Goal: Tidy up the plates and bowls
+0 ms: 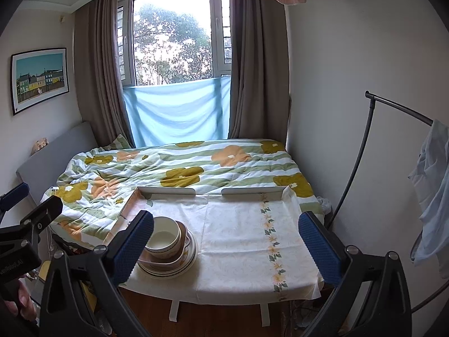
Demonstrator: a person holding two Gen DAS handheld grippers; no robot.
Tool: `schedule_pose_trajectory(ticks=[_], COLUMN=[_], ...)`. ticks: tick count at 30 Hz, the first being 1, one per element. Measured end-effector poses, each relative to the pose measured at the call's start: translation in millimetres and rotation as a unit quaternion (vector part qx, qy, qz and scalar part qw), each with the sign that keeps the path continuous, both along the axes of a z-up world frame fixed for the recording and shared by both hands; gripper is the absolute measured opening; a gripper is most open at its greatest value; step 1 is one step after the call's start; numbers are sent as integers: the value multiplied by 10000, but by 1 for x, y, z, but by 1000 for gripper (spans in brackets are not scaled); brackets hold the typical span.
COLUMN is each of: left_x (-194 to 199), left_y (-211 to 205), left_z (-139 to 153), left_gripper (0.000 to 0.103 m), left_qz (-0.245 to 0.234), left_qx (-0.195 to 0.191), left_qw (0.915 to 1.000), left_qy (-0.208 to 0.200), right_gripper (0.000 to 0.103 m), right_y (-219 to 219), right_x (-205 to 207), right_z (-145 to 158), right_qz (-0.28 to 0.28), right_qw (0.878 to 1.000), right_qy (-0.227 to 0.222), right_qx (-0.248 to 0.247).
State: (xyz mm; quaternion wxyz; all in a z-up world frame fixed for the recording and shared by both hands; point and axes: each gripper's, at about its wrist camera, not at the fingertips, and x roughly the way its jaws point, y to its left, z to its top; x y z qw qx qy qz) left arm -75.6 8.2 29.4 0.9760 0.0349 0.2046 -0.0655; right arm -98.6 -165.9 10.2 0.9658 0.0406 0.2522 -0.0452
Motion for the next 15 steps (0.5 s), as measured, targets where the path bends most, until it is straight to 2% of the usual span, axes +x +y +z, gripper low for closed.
schedule_pose_trajectory(ticks=[15], left_x=[-1], left_y=[2], left_z=[2], left_gripper=[103], left_qz=[31], left_qx=[75], left_qw=[9999], left_qy=[-82], right_gripper=[103], right_y=[0], right_x=[1], right_z=[-2], right_qz=[14], right_qw=[10000], right_qy=[7], right_qx=[8])
